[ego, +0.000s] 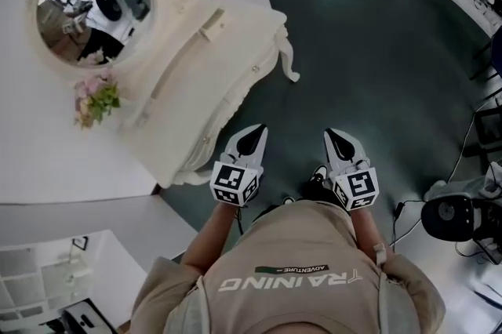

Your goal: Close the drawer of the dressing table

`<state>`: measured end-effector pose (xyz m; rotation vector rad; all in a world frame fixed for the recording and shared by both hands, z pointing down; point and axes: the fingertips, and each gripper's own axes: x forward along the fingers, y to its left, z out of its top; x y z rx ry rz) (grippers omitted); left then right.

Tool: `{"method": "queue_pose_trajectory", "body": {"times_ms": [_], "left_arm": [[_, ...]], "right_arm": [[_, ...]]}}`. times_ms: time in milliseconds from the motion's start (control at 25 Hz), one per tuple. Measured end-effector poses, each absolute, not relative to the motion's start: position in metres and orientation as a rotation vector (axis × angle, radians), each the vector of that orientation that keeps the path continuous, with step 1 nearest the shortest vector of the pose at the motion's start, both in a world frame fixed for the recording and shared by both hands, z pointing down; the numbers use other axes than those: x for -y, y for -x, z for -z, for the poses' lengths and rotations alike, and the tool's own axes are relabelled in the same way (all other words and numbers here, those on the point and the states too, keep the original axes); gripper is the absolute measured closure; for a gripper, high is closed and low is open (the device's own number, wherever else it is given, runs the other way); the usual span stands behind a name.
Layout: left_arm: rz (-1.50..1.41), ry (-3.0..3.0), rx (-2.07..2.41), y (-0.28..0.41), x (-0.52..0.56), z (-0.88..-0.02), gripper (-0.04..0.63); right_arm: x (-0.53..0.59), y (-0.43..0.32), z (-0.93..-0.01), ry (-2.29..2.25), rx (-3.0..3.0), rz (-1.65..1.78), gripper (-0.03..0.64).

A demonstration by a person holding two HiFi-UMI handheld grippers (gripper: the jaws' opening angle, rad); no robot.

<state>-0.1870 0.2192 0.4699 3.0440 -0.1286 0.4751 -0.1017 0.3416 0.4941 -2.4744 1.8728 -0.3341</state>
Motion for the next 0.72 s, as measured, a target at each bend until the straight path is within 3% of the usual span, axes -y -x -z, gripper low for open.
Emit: {"method": "queue_pose_trajectory", "body": {"times_ms": [360,720], "left_arm": [[-0.377,-2.813,0.375,0.143,-0.175,-0.482,0.580],[-0.478,-2.830,0.341,0.101,-0.180,-0.502,0.580]], "right_arm": [[-0.304,0.028,-0.491,2.409,-2.032,0.325,0.615],[-0.293,0.014,-0.518,2.325,-2.123,0.469,0.615]]}}
